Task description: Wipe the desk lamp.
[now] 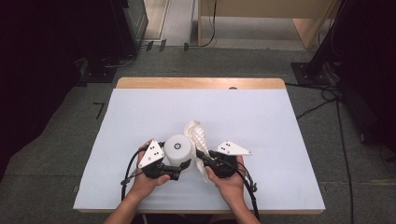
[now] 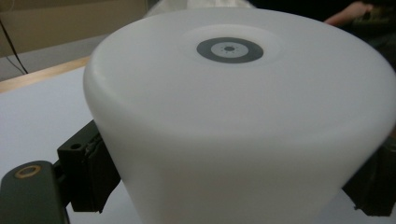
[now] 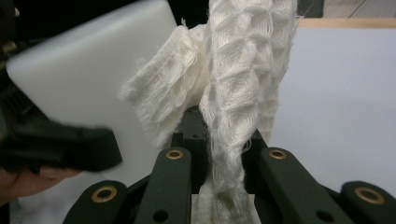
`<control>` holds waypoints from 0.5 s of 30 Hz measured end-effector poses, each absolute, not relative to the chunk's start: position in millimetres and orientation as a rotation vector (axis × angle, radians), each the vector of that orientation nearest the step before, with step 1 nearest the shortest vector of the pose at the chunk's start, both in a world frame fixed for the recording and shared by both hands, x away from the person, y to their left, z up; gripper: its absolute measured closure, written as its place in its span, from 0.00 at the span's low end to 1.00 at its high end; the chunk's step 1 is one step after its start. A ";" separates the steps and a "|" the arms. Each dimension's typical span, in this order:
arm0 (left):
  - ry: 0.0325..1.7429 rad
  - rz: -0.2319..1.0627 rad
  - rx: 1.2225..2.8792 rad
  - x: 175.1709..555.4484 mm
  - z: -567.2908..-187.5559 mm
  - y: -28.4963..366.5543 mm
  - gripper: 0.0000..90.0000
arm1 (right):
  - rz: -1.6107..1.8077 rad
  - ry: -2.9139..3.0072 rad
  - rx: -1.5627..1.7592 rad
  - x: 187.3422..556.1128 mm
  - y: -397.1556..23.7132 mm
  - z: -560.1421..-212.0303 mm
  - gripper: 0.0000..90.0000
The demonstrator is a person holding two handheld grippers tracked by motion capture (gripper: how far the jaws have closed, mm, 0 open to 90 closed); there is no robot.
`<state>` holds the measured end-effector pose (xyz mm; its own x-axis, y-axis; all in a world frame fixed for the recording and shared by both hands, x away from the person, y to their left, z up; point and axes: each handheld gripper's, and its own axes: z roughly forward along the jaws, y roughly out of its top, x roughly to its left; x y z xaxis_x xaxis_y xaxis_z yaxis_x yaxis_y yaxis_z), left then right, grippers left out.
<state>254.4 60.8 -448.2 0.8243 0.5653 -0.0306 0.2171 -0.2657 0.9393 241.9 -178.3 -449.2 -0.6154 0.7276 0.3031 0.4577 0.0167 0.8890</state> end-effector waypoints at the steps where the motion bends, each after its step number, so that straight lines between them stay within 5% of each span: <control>1: 0.583 0.374 1.846 254.1 -448.7 59.0 0.10 | 1.654 2.037 1.233 241.0 -181.6 -445.2 0.89; 15: 0.579 0.369 1.834 256.8 -445.8 64.9 0.10 | 1.678 1.983 1.246 242.6 -193.2 -439.0 0.89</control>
